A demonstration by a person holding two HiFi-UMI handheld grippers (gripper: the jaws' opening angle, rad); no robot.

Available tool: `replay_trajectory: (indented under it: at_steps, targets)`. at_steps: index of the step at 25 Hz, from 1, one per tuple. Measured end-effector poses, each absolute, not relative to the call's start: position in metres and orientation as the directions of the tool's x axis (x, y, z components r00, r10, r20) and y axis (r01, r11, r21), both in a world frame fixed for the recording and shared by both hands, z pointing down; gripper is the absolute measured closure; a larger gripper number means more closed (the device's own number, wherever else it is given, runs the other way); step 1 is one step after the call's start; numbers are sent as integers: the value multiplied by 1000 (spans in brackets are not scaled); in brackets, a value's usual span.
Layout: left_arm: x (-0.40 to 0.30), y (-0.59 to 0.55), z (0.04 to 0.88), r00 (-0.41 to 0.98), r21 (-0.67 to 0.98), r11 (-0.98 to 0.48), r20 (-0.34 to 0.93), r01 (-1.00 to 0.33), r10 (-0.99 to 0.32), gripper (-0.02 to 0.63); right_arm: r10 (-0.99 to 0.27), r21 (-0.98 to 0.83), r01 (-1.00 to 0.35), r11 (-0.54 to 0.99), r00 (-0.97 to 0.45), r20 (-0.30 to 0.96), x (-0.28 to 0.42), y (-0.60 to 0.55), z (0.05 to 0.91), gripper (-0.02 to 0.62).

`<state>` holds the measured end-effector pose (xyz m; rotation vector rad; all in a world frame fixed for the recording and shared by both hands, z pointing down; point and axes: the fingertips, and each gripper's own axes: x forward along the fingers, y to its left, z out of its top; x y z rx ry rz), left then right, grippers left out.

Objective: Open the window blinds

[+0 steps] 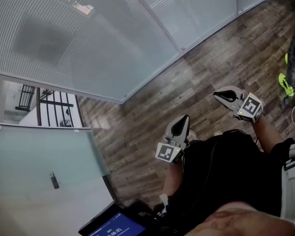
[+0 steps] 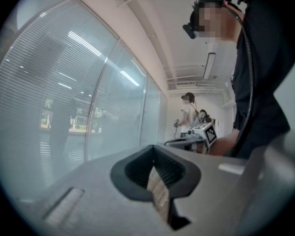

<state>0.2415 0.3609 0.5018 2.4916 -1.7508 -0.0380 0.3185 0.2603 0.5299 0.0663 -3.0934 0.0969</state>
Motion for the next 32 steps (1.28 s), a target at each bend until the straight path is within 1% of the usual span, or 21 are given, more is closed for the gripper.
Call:
replay_trajectory:
  at_steps: [2,4,8,12,21,25,32]
  targets:
    - [244,359,499,339,103,-334,37,-937,-940,607,-50,-48,-55,997,-995,90,316,259,540,591]
    - [241,360,508,342,101,-336,51,-936,-938,607,-50,-59,-57,997,-993,104,312,258,546,591]
    - [228,358,512,335,110,-327,64,-939,-940,607,-45,-77,-51,996,-995,85,299,253,544,591]
    - [210,348,515,342,125,-333,61,-935,-938,607,-41,-40,-44,998,-995,86,275,250,541,591]
    - [162,308,516,389,124,-381,45,-916,-920,607,-63,-31,-66,997,-992,107,229,225,548,591]
    - [132,288,513,394,146,-384,44,-912,-918,607,-73,-28,-77,997,-992,106,198,205,538,591]
    - [99,266,513,443,151,-432,48,-889,-895,607,-91,14,-90,996,-990,105,152,181,527,591]
